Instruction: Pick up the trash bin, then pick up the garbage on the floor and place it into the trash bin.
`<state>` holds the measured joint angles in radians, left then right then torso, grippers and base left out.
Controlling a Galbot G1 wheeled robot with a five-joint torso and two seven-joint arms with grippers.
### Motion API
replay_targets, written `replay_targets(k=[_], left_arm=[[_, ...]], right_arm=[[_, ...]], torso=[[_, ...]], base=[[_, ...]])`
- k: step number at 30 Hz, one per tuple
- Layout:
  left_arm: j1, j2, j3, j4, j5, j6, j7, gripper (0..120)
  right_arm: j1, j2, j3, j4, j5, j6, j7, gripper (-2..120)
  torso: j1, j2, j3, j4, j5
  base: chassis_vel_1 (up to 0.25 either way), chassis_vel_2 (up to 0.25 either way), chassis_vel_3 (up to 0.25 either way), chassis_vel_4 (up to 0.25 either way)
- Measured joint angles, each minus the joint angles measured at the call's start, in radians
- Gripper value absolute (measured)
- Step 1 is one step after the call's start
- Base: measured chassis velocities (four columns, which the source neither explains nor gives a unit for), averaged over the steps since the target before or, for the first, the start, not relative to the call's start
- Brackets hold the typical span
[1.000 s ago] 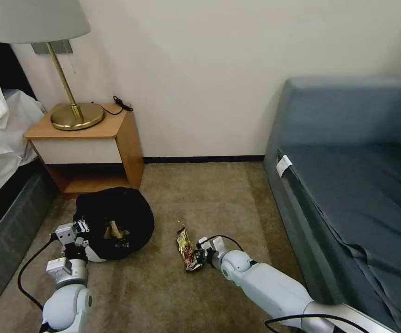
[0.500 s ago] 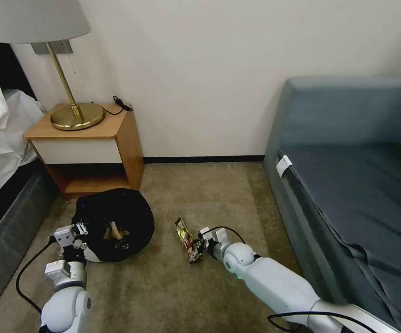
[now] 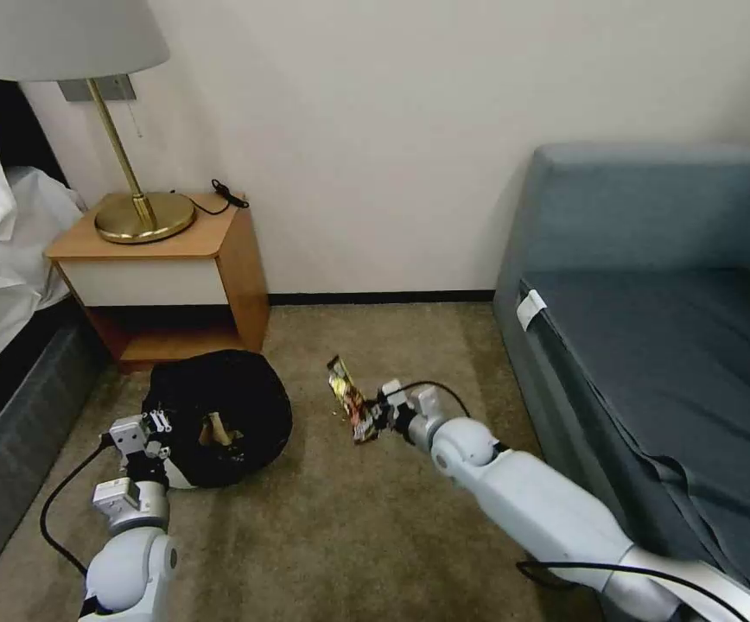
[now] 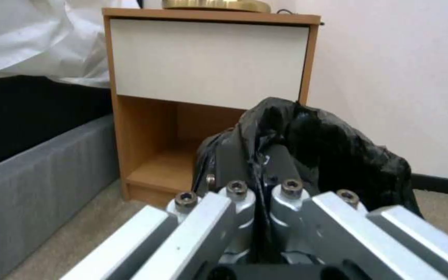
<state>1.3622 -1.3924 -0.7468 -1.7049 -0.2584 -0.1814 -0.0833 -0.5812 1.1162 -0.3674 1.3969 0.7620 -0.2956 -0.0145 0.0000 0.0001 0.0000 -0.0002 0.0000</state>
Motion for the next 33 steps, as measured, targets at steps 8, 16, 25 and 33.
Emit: replay_targets(k=[8, 16, 25, 33], left_arm=[[-0.002, 0.004, -0.002, 0.013, -0.001, 0.000, 0.000, 0], [-0.014, 0.006, 0.002, 0.021, 0.000, 0.002, 0.000, 0], [-0.028, 0.006, 0.006, 0.030, 0.001, 0.008, -0.003, 0], [-0.031, 0.009, 0.003, 0.043, 0.000, 0.007, -0.003, 0]], right_arm=[[0.049, 0.028, -0.045, 0.057, 0.087, -0.015, 0.006, 0], [0.138, 0.146, -0.138, 0.012, 0.158, -0.015, 0.000, 0], [0.152, 0.255, -0.217, -0.080, 0.177, -0.006, 0.001, 0], [0.142, 0.331, -0.257, -0.180, 0.146, 0.018, 0.004, 0]], torso=[[0.000, 0.000, 0.000, 0.0001, 0.0000], [0.000, 0.000, 0.000, 0.0003, -0.0002], [0.000, 0.000, 0.000, 0.0002, -0.0003], [0.000, 0.000, 0.000, 0.0003, -0.0001]], base=[[0.000, 0.000, 0.000, 0.000], [0.000, 0.000, 0.000, 0.000], [0.000, 0.000, 0.000, 0.000], [0.000, 0.000, 0.000, 0.000]])
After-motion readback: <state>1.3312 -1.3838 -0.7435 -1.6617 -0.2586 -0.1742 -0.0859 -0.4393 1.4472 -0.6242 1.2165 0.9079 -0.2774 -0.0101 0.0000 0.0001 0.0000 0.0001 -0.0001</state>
